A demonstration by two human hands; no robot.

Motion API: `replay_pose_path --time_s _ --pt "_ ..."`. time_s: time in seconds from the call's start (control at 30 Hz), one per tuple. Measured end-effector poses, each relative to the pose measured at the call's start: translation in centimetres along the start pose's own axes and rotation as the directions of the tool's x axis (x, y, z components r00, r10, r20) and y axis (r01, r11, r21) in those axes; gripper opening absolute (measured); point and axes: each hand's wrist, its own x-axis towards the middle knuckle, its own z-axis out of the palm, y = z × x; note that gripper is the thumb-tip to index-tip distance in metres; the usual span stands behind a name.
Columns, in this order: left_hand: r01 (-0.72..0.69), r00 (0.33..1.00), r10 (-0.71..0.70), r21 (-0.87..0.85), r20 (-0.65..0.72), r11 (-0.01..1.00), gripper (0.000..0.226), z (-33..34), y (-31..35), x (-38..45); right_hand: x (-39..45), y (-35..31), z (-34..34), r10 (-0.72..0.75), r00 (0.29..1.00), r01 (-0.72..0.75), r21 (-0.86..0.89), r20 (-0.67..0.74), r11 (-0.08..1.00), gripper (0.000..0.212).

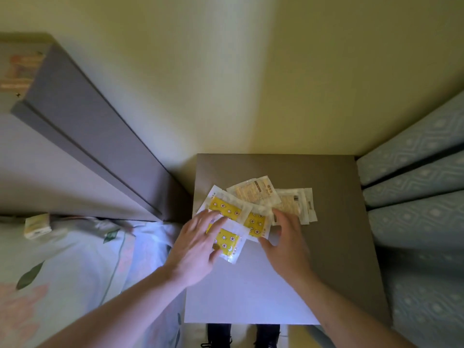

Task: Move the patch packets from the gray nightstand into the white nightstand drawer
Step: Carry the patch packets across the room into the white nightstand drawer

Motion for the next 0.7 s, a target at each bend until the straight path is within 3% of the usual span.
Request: replay_pose_path --time_s 0.13,0.23,0.47,0.7 --pt "-0.075 0.994 0.068 0.068 0.090 0.995 0.090 -0.1 0.4 2.6 2.9 -0.7 0.7 -0.101 0.995 0.099 -0.098 -0.010 0.990 0.076" --pt "-0.095 0.985 0.077 0.115 0.155 0.989 0.084 -0.3 0.7 3.1 3.9 -1.2 1.1 -0.099 0.994 0.106 -0.181 0.048 0.978 0.068" --pt "-0.088 0.972 0.041 0.197 0.229 0.976 0.051 -1.1 0.7 3.3 2.6 -0.5 0.4 0.047 0.994 -0.029 -0.182 0.095 0.983 0.037" --pt "-0.070 0.954 0.006 0.205 0.299 0.976 0.052 -1.8 1.3 2.3 -0.5 2.6 -2.2 0.180 0.980 -0.147 -0.295 0.088 0.944 0.040"
